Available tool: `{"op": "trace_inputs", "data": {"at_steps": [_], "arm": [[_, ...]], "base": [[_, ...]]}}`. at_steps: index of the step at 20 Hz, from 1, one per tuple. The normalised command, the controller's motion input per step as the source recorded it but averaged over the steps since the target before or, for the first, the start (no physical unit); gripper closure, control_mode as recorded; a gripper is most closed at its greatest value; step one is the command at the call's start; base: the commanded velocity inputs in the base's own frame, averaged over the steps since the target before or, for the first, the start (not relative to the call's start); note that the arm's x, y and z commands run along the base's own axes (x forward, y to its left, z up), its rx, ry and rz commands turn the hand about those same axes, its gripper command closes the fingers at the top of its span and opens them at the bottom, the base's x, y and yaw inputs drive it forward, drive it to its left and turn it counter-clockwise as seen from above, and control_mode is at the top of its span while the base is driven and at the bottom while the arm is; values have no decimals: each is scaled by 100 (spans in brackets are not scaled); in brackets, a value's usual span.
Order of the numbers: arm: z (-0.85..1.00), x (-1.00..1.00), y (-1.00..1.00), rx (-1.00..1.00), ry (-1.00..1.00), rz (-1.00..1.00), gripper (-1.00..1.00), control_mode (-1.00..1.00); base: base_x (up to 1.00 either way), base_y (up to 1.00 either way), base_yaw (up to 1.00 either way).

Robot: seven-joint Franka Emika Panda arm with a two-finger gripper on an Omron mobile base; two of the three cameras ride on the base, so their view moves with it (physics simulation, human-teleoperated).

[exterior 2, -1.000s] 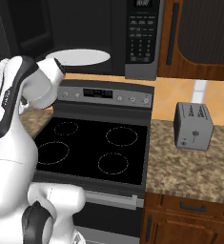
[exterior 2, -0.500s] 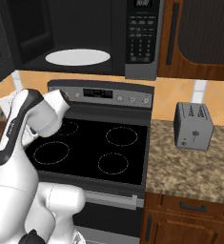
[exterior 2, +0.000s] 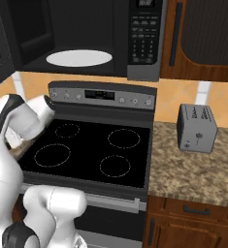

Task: Open the microwave, place the bowl with waffle inside the microwave, then close the microwave door and turn it on.

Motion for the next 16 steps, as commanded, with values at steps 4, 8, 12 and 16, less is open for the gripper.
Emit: {"op": "trace_inputs", "data": {"at_steps": [4, 8, 12, 16], "arm": [[-42, 59, 18, -8, 5, 0, -100, -100], [-67, 47, 6, -9, 3, 0, -100, -100], [-49, 47, 30, -10, 0, 0, -100, -100], [-36, 59, 48, -15, 0, 0, -100, -100]], "base": [[0, 0, 0], [0, 0, 0], [0, 0, 0], [0, 0, 0]]}}
